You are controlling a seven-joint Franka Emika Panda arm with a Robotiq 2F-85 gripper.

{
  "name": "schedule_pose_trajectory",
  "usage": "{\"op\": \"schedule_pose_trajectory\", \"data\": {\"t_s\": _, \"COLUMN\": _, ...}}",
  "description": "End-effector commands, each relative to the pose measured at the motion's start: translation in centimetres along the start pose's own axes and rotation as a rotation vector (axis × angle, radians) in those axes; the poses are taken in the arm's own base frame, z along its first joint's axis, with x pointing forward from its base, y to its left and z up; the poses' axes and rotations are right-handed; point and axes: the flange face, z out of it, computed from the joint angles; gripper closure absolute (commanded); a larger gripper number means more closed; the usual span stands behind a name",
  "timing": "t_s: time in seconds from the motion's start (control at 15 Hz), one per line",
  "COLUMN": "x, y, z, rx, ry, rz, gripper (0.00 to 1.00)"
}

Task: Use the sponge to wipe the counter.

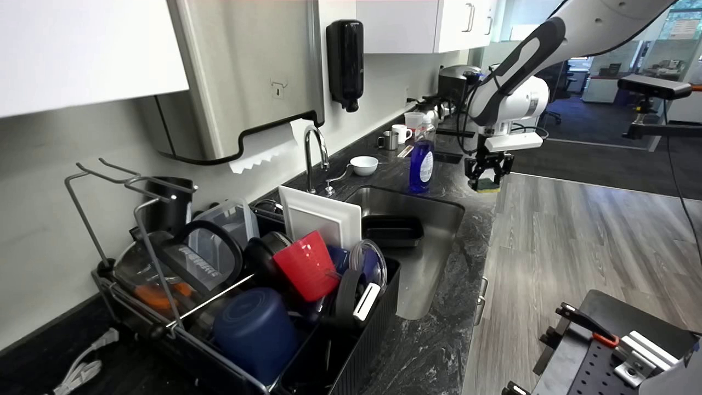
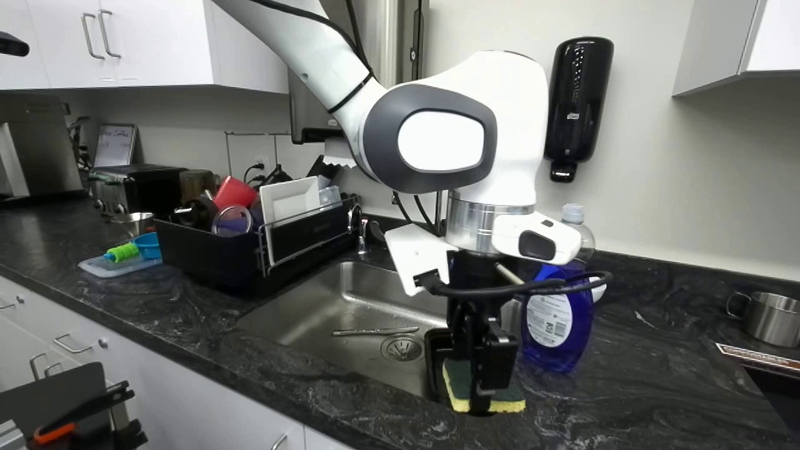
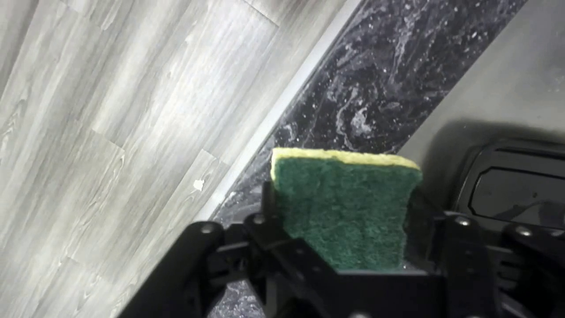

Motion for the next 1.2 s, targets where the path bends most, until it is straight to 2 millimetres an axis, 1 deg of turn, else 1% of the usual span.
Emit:
{"op": "schedule_pose_trajectory", "data": {"t_s": 0.0, "x": -2.5, "y": 0.0, "z": 0.4, "rx": -0.019, "ry": -0.011, "rz": -0.040, "gripper": 0.56}}
{"op": "schedule_pose_trajectory", "data": {"t_s": 0.2, "x": -3.8, "y": -0.2, "z": 1.7, "rx": -0.022, "ry": -0.017, "rz": -0.055, "gripper": 0.56}}
{"op": "schedule_pose_trajectory", "data": {"t_s": 0.6, "x": -6.0, "y": -0.8, "z": 4.8, "rx": -0.020, "ry": 0.033, "rz": -0.070, "gripper": 0.56}}
{"op": "schedule_pose_trajectory", "data": {"t_s": 0.93, "x": -8.3, "y": -1.3, "z": 6.7, "rx": -0.003, "ry": 0.075, "rz": -0.094, "gripper": 0.56}}
{"op": "schedule_pose_trajectory", "data": {"t_s": 1.13, "x": -9.4, "y": -1.8, "z": 7.5, "rx": 0.003, "ry": 0.087, "rz": -0.122, "gripper": 0.56}}
